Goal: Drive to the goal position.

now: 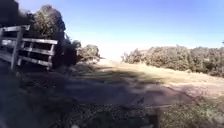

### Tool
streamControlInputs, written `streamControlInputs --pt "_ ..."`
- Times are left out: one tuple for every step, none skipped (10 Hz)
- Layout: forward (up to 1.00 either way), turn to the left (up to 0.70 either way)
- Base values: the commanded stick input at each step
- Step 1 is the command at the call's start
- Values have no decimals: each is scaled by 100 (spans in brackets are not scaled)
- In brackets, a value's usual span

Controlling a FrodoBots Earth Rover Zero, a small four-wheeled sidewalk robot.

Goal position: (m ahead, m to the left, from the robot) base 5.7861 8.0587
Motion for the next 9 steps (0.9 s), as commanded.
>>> streamControlInputs --pt "45 -19" --pt "45 -8" --pt "45 0" --pt "45 0" --pt "45 0" --pt "45 0" --pt "45 0" --pt "45 0" --pt "45 0"
